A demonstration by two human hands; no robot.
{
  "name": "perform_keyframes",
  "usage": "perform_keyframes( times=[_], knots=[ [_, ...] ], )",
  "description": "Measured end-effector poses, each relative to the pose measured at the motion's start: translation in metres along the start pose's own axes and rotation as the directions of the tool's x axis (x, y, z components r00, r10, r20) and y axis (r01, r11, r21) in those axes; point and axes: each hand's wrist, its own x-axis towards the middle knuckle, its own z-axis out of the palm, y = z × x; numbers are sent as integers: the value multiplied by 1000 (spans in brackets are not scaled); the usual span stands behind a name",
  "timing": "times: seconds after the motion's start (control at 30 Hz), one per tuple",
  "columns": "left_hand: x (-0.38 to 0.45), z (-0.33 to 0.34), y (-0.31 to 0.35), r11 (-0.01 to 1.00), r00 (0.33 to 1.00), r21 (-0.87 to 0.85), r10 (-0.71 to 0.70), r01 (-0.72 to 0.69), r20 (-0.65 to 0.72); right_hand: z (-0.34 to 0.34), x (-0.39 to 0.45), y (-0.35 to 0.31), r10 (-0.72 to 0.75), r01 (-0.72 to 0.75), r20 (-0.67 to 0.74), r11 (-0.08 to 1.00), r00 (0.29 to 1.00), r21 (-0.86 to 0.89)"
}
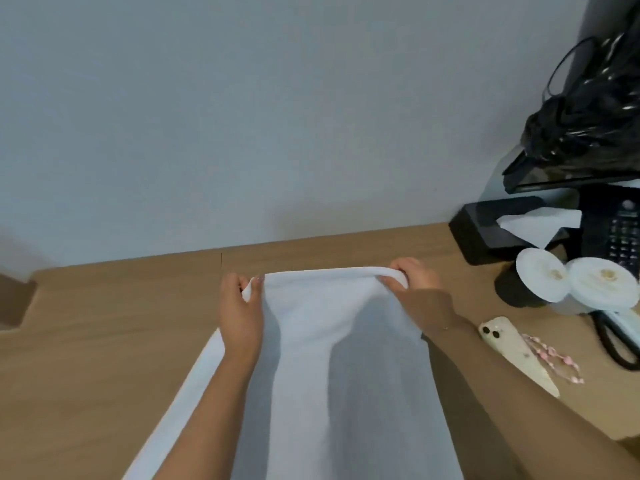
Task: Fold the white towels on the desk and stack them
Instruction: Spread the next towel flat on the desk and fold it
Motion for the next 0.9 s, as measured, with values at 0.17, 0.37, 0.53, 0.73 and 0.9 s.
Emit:
perform_keyframes(
  times=[0.17,0.37,0.53,0.73,0.9],
  knots=[
    [1,54,-54,973,999,228,44,-37,-24,59,26,46,-42,43,-31,999,999,11],
    [54,76,-69,854,953,442,303,-274,4,105,55,70,-33,36,-103,999,994,21],
    [77,89,-73,797,906,471,424,-378,10,112,78,73,-37,44,-221,999,974,26],
    [82,90,-84,807,870,397,491,-437,-39,113,88,81,-110,149,-246,978,963,143],
    [69,85,-72,747,810,400,586,-531,-19,107,89,89,-33,151,-254,876,967,458]
  ],
)
